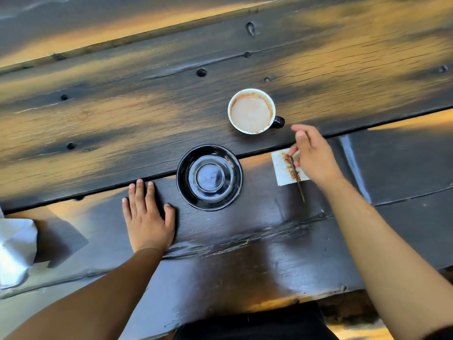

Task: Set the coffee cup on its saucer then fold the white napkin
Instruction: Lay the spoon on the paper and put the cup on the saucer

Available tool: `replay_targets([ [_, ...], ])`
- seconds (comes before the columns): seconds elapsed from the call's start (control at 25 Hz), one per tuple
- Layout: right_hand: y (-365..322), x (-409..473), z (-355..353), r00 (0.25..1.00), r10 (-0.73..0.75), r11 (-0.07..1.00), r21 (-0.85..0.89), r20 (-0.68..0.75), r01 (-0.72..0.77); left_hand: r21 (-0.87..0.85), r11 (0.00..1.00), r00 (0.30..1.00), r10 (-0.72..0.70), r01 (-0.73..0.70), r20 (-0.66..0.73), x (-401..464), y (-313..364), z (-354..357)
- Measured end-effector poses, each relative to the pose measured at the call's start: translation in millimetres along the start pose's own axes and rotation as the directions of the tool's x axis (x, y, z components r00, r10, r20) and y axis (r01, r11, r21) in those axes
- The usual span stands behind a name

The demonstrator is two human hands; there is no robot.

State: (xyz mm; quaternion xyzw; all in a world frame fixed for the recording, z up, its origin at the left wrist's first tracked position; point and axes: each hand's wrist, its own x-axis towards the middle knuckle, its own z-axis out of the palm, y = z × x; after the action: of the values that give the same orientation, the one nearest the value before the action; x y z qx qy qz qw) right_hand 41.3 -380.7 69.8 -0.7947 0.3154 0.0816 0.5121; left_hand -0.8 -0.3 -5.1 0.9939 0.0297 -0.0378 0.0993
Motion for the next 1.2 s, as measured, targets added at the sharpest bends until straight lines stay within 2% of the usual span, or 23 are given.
replay_targets([
  [0.12, -23.2, 30.2, 2.3, 0.988, 0.04, 0.999, -0.004, 0.148, -0.04, 0.004, 1.0, 1.0, -0.001, 0.001, 0.001, 0.4, -0.2, 0.7],
  [0.28, -37.7, 54.7, 0.0, 0.928, 0.122, 0.992, -0.023, 0.352, -0.122, 0.012, 1.0, 1.0, 0.003, -0.003, -0.001, 0.0, -1.7, 1.0],
  [0.44, -36.0, 70.6, -7.3, 0.859, 0.073, 0.991, -0.133, 0.508, -0.005, 0.023, 1.0, 1.0, 0.005, -0.006, 0.008, 0.8, 0.0, -0.5],
  [0.72, -24.2, 69.4, -3.1, 0.841, -0.056, 0.985, -0.11, 0.538, 0.136, 0.019, 1.0, 1.0, -0.002, 0.002, 0.026, 1.8, -0.5, -2.7],
  [0.88, -26.3, 62.1, -1.5, 0.816, -0.077, 0.986, -0.075, 0.572, 0.146, 0.018, 1.0, 0.999, -0.006, 0.005, 0.038, 1.8, -1.3, -2.9],
  [1.04, -38.3, 45.8, 6.8, 0.763, -0.14, 0.981, -0.015, 0.631, 0.193, 0.015, 1.0, 0.999, -0.004, 0.003, 0.041, 1.8, -0.9, -3.8],
  [1.2, -46.4, 29.1, 24.8, 0.677, -0.14, 0.976, -0.014, 0.723, 0.216, 0.016, 1.0, 0.999, -0.002, 0.002, 0.049, 1.9, -0.8, -4.7],
])
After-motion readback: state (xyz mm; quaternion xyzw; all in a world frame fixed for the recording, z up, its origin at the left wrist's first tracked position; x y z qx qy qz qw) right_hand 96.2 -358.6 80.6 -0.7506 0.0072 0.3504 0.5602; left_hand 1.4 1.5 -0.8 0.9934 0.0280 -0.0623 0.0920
